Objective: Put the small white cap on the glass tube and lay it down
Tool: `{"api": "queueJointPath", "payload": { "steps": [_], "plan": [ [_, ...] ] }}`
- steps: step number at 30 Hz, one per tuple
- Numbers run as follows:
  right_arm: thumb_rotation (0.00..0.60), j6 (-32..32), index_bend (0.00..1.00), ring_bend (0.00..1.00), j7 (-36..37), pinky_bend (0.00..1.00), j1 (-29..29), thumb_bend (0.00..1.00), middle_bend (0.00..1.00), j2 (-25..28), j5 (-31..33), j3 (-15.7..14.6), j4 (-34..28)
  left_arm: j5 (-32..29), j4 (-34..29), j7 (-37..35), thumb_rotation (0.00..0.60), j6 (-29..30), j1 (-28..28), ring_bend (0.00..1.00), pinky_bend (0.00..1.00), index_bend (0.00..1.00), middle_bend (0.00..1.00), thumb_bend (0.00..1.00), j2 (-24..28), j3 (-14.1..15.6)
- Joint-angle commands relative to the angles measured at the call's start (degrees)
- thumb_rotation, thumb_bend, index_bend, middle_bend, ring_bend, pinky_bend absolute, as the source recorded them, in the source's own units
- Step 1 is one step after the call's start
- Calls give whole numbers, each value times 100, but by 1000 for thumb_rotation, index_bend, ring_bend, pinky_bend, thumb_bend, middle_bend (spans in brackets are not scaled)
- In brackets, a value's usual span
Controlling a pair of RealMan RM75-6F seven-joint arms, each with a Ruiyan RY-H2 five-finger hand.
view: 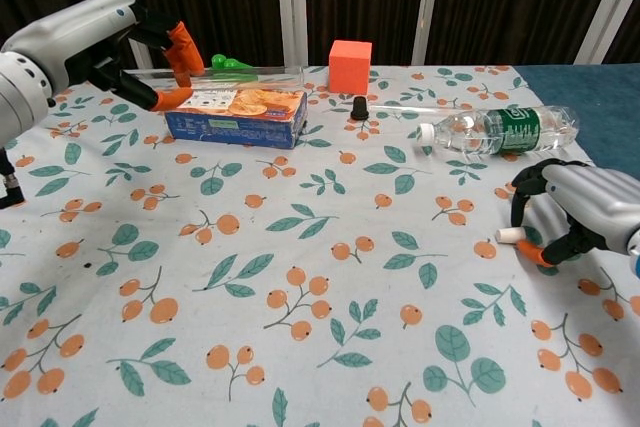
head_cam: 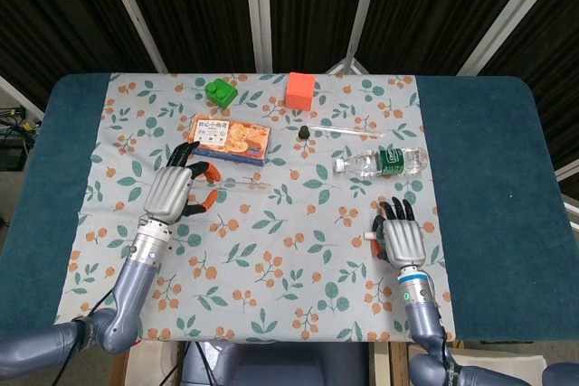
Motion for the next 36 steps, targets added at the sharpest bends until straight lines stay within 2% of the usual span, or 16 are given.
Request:
{"api": "queueJointPath", "payload": {
  "steps": [1, 7, 18, 27, 32, 36],
  "plan": [
    [600, 21, 588, 8, 52, 0, 3, 429, 203, 11, -47, -4, -10, -25, 26, -11, 600, -10, -8, 80, 0, 557, 494, 752, -26, -3],
    [600, 131, 595, 13, 232, 0, 40, 430, 207, 83, -257, 51, -133, -51, 82, -13, 600, -35, -52, 80, 0, 558, 494, 753, -109, -13],
    [600, 463, 598, 16, 530, 0, 151, 429, 214, 487, -698, 356, -566, -265, 338, -10, 600, -157, -181, 80, 0, 558, 494, 753, -490, -46],
    [600, 628, 599, 16, 804, 0, 371, 429, 214, 896, -1027, 749, -761, -416, 1040, -863, 600, -224, -368, 80, 0, 558, 494, 754, -1327, -360],
    [600, 672, 599, 16, 844, 0, 471, 429, 214, 1053, -1132, 866, -801, -453, 1451, -1198, 600, -224, -512, 80, 0, 558, 494, 756, -1746, -550],
    [600, 694, 599, 16, 784, 0, 533, 429, 214, 1144, -1182, 908, -791, -395, 1737, -1461, 600, -234, -587, 80, 0, 558, 496, 758, -1994, -594]
  ]
}}
